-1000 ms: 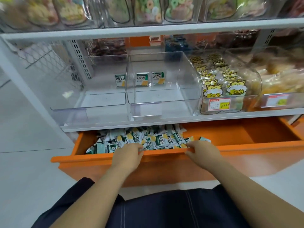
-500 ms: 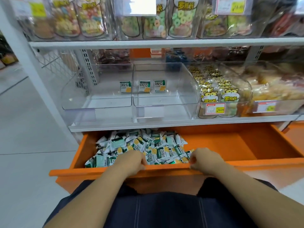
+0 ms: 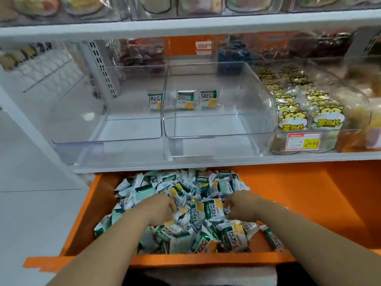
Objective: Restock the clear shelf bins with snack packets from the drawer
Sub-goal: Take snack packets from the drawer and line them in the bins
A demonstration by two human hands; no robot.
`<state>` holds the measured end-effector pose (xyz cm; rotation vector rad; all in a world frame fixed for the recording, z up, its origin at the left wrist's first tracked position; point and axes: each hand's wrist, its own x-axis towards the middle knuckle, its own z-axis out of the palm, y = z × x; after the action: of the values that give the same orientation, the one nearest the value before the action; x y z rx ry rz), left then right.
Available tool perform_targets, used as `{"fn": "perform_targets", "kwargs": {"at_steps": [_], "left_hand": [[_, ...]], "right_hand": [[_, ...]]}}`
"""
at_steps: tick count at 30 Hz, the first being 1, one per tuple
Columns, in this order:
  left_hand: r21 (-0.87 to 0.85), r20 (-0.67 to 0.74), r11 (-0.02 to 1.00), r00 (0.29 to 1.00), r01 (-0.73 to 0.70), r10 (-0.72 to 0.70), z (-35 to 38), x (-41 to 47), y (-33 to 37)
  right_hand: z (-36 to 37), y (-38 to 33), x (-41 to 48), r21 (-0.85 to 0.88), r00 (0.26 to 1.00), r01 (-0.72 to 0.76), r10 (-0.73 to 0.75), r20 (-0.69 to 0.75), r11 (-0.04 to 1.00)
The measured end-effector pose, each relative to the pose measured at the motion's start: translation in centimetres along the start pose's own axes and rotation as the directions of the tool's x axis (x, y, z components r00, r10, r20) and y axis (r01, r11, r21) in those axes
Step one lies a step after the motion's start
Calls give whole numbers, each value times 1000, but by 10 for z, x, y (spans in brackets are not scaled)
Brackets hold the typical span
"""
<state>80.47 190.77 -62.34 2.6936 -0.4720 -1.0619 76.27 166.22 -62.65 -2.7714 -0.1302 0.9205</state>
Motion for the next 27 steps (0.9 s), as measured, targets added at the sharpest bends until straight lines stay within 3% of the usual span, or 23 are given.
{"fn": "perform_targets", "kwargs": {"at_steps": [5, 9, 18, 21, 27], "left_hand": [[30, -192, 997, 979, 74, -67, 21, 40, -14], [59, -268, 998, 963, 36, -19, 33, 66, -21], [139, -319, 990, 946, -19, 63, 49, 77, -18], [271, -270, 963, 960, 2, 74, 53, 77, -17], [469, -203, 881, 978, 55, 47, 48, 74, -14]], "right_hand": [[25, 2, 47, 36, 999, 26, -27, 35, 999], [43, 12, 73, 68, 996, 79, -77, -35, 995], [74, 21, 89, 73, 999, -11, 14, -41, 997], [75, 22, 87, 84, 998, -68, 69, -5, 994], [77, 17, 73, 113, 995, -33, 44, -93, 993]]}}
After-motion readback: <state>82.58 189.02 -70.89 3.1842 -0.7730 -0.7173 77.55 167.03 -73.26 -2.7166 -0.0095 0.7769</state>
